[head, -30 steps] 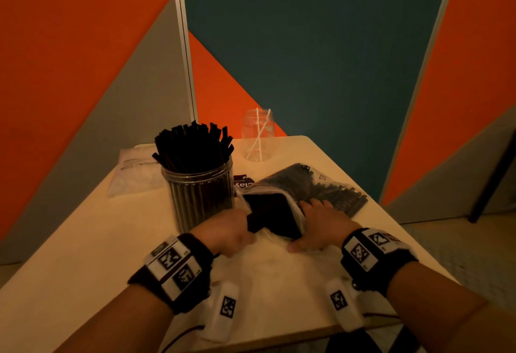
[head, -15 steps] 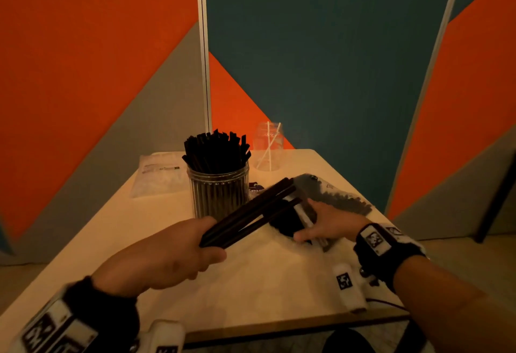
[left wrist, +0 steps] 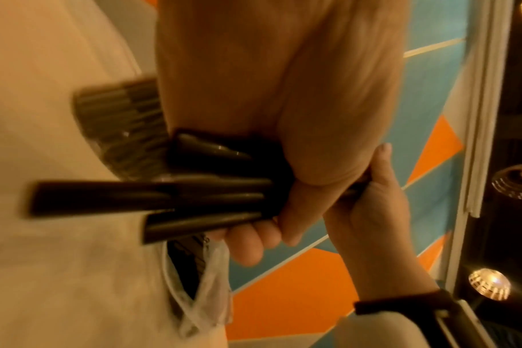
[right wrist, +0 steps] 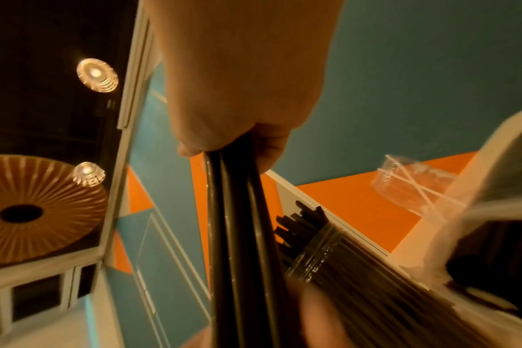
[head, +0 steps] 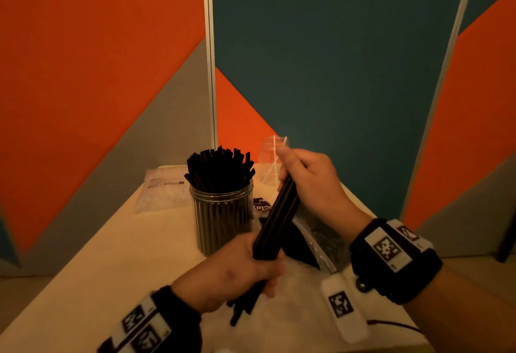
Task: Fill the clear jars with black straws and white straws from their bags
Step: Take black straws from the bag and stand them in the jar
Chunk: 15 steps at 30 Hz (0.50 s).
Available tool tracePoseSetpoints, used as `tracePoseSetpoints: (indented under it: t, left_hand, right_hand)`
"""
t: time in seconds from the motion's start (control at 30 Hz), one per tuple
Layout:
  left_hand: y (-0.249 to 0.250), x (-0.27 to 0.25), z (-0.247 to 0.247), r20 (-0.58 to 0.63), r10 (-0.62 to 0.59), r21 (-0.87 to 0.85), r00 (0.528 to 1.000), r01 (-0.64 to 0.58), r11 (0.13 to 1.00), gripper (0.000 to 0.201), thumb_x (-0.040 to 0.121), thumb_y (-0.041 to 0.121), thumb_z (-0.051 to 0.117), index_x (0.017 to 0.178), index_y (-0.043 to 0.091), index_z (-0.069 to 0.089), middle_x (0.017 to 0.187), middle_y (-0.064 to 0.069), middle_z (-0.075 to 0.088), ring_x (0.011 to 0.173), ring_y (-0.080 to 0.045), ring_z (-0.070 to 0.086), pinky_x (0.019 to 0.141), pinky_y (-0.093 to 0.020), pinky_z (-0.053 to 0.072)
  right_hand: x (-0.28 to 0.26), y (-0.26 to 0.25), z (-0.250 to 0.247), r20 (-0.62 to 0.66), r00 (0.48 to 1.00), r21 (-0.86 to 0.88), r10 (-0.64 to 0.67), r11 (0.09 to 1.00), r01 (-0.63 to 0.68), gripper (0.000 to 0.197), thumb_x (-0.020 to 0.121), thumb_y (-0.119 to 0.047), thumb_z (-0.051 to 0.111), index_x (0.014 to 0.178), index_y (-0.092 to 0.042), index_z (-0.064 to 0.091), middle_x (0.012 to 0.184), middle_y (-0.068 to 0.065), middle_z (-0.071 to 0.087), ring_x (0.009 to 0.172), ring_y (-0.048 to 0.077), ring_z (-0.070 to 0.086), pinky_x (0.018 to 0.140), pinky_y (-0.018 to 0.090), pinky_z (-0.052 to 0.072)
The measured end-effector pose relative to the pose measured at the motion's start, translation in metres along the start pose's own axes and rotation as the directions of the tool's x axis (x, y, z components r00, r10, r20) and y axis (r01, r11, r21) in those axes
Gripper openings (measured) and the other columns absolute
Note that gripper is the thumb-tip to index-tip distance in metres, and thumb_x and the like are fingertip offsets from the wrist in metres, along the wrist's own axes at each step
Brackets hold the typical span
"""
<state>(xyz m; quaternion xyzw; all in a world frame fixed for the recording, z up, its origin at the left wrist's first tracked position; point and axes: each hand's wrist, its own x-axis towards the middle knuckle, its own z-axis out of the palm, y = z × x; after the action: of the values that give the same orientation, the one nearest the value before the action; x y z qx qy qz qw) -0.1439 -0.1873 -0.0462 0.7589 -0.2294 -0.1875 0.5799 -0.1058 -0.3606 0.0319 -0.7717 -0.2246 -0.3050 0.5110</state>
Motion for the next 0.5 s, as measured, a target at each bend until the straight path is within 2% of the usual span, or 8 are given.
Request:
tracePoseSetpoints:
  t: [0.1,0.17,0.2,0.27,0.33,0.4,0.43,0.5]
  left_hand:
    - [0.010,0.014,0.001,-0.060,0.033,-0.182,0.998,-0.043,0.982,0.008,0.085,0.008,0.071,0.083,0.016,0.068,0.067,-0.015,0.063,0.064,-0.027,0.065,0.068,-0.037,0.054]
    - [0.014,0.019,-0.002,-0.087,0.045,-0.252,0.995,-0.066,0.965,0.006,0.085,0.008,0.072,0.088,0.011,0.068,0.069,-0.016,0.063,0.066,-0.029,0.066,0.066,-0.035,0.054]
    - [0.015,0.021,-0.004,-0.098,0.048,-0.274,0.994,-0.074,0.959,0.006,0.086,0.008,0.072,0.090,0.009,0.068,0.070,-0.016,0.063,0.068,-0.030,0.066,0.065,-0.034,0.054]
    - [0.015,0.023,-0.010,-0.141,0.048,-0.300,0.989,-0.088,0.950,0.005,0.088,0.008,0.070,0.093,0.008,0.068,0.071,-0.016,0.065,0.070,-0.030,0.067,0.064,-0.033,0.054]
    - [0.016,0.023,-0.019,-0.216,0.063,-0.307,0.974,-0.129,0.943,0.005,0.090,0.005,0.068,0.094,0.007,0.067,0.072,-0.016,0.065,0.070,-0.030,0.068,0.065,-0.035,0.054]
    - [0.021,0.022,-0.030,-0.333,0.119,-0.268,0.936,-0.215,0.939,0.004,0.090,0.003,0.065,0.092,0.007,0.065,0.071,-0.016,0.065,0.070,-0.031,0.067,0.071,-0.039,0.053]
    - [0.024,0.022,-0.036,-0.401,0.166,-0.225,0.901,-0.273,0.935,0.004,0.091,0.001,0.064,0.091,0.006,0.065,0.070,-0.016,0.065,0.071,-0.032,0.066,0.073,-0.041,0.053]
    - [0.032,0.021,-0.051,-0.511,0.256,-0.151,0.820,-0.379,0.913,0.007,0.090,-0.003,0.061,0.091,0.004,0.063,0.070,-0.019,0.064,0.070,-0.031,0.064,0.075,-0.042,0.052]
  right_hand:
    - [0.011,-0.007,0.019,0.093,0.992,-0.021,-0.083,0.996,0.085,0.047,0.102,-0.038,0.054,0.062,-0.014,0.063,0.059,0.003,0.062,0.058,0.020,0.059,0.062,0.038,0.048]
    - [0.019,-0.009,0.028,0.137,0.984,-0.006,-0.119,0.993,0.120,0.045,0.102,-0.038,0.052,0.064,-0.017,0.065,0.060,-0.010,0.060,0.060,0.007,0.058,0.065,0.031,0.045]
    - [0.023,-0.009,0.031,0.158,0.979,0.003,-0.128,0.992,0.129,0.044,0.102,-0.038,0.050,0.068,-0.018,0.068,0.063,-0.011,0.061,0.063,0.005,0.058,0.068,0.029,0.045]
    - [0.029,-0.011,0.035,0.197,0.970,0.067,-0.141,0.989,0.130,0.043,0.104,-0.043,0.045,0.082,-0.019,0.073,0.076,-0.005,0.066,0.074,0.008,0.062,0.074,0.028,0.047]
    - [0.036,-0.010,0.037,0.167,0.978,0.224,-0.125,0.971,0.086,0.045,0.101,-0.055,0.035,0.100,-0.030,0.072,0.093,0.002,0.068,0.087,0.019,0.065,0.077,0.025,0.050]
    - [0.044,-0.002,0.039,0.045,0.997,0.311,-0.055,0.950,0.038,0.045,0.098,-0.061,0.032,0.101,-0.035,0.070,0.094,-0.002,0.068,0.088,0.022,0.065,0.074,0.028,0.052]
    - [0.045,0.005,0.041,-0.004,1.000,0.273,-0.010,0.962,0.011,0.040,0.100,-0.056,0.036,0.095,-0.034,0.068,0.089,-0.005,0.068,0.084,0.018,0.064,0.073,0.031,0.052]
    - [0.041,0.026,0.046,0.033,0.999,0.026,0.014,1.000,-0.015,0.023,0.103,-0.036,0.049,0.087,-0.030,0.065,0.084,-0.012,0.064,0.082,0.007,0.059,0.076,0.033,0.048]
